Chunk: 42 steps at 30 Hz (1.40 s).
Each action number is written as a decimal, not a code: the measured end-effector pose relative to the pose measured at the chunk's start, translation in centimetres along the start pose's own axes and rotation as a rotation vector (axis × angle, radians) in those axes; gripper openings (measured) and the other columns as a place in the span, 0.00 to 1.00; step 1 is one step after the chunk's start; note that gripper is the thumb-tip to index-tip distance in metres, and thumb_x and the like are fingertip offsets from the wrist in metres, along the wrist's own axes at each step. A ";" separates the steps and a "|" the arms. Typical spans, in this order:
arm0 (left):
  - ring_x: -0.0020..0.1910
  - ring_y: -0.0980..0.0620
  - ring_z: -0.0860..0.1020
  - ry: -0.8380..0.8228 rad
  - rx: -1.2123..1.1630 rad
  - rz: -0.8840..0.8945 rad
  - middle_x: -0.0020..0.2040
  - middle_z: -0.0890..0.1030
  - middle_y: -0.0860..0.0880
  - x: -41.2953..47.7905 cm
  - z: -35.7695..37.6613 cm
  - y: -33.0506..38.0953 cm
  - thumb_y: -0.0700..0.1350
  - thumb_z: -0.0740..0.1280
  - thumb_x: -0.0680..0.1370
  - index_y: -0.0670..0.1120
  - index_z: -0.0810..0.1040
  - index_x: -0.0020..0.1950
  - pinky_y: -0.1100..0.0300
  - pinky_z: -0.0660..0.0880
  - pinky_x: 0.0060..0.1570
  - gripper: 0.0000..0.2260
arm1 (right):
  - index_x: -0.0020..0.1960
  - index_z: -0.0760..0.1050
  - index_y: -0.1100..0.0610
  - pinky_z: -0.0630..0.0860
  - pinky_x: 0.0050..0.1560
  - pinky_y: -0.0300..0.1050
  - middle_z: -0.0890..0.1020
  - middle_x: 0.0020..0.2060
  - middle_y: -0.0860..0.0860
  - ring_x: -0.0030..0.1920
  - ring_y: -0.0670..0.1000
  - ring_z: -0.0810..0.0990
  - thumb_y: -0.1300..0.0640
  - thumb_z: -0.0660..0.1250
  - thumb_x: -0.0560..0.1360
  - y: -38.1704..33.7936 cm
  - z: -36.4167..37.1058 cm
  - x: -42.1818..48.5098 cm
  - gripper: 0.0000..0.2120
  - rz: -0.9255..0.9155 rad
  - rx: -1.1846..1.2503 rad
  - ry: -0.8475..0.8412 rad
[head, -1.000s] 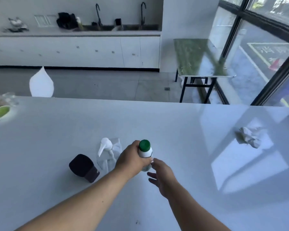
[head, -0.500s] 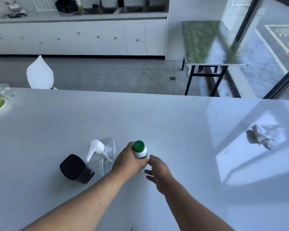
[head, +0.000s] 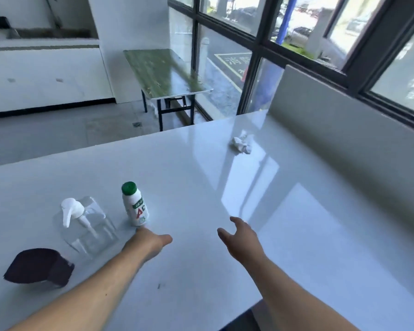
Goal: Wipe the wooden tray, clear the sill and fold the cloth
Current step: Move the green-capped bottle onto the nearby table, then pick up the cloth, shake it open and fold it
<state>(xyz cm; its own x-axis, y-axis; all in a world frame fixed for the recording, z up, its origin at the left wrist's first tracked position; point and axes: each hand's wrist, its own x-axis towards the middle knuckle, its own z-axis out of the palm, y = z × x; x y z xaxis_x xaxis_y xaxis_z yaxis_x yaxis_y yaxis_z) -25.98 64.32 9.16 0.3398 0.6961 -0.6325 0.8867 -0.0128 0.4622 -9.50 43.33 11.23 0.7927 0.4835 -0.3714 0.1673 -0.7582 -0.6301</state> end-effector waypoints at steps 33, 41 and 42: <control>0.46 0.61 0.83 -0.755 0.914 0.988 0.48 0.86 0.61 -38.9 58.5 21.2 0.56 0.68 0.65 0.61 0.81 0.54 0.53 0.84 0.50 0.18 | 0.51 0.79 0.48 0.78 0.46 0.49 0.82 0.48 0.45 0.49 0.50 0.78 0.51 0.57 0.75 52.9 -24.7 -29.8 0.12 0.411 0.141 0.401; 0.49 0.59 0.83 -0.665 0.644 1.199 0.51 0.83 0.61 -42.5 57.6 30.9 0.61 0.69 0.69 0.62 0.70 0.63 0.57 0.81 0.46 0.23 | 0.56 0.83 0.44 0.80 0.52 0.49 0.87 0.51 0.43 0.53 0.46 0.82 0.51 0.57 0.77 49.6 -38.2 -27.1 0.16 0.325 0.287 0.643; 0.50 0.57 0.83 -0.642 0.615 1.243 0.51 0.83 0.61 -42.7 57.4 32.3 0.58 0.68 0.72 0.61 0.71 0.62 0.54 0.81 0.49 0.20 | 0.62 0.81 0.44 0.78 0.56 0.49 0.86 0.58 0.45 0.60 0.49 0.80 0.52 0.57 0.79 49.2 -39.4 -26.9 0.19 0.321 0.128 0.645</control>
<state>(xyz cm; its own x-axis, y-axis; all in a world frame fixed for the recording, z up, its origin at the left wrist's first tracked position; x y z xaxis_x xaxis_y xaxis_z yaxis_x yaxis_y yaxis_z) 6.14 -7.03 15.45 0.8742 -0.3967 -0.2800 -0.1198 -0.7350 0.6674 0.49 -24.24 17.08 0.9854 -0.1376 -0.1003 -0.1697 -0.7434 -0.6470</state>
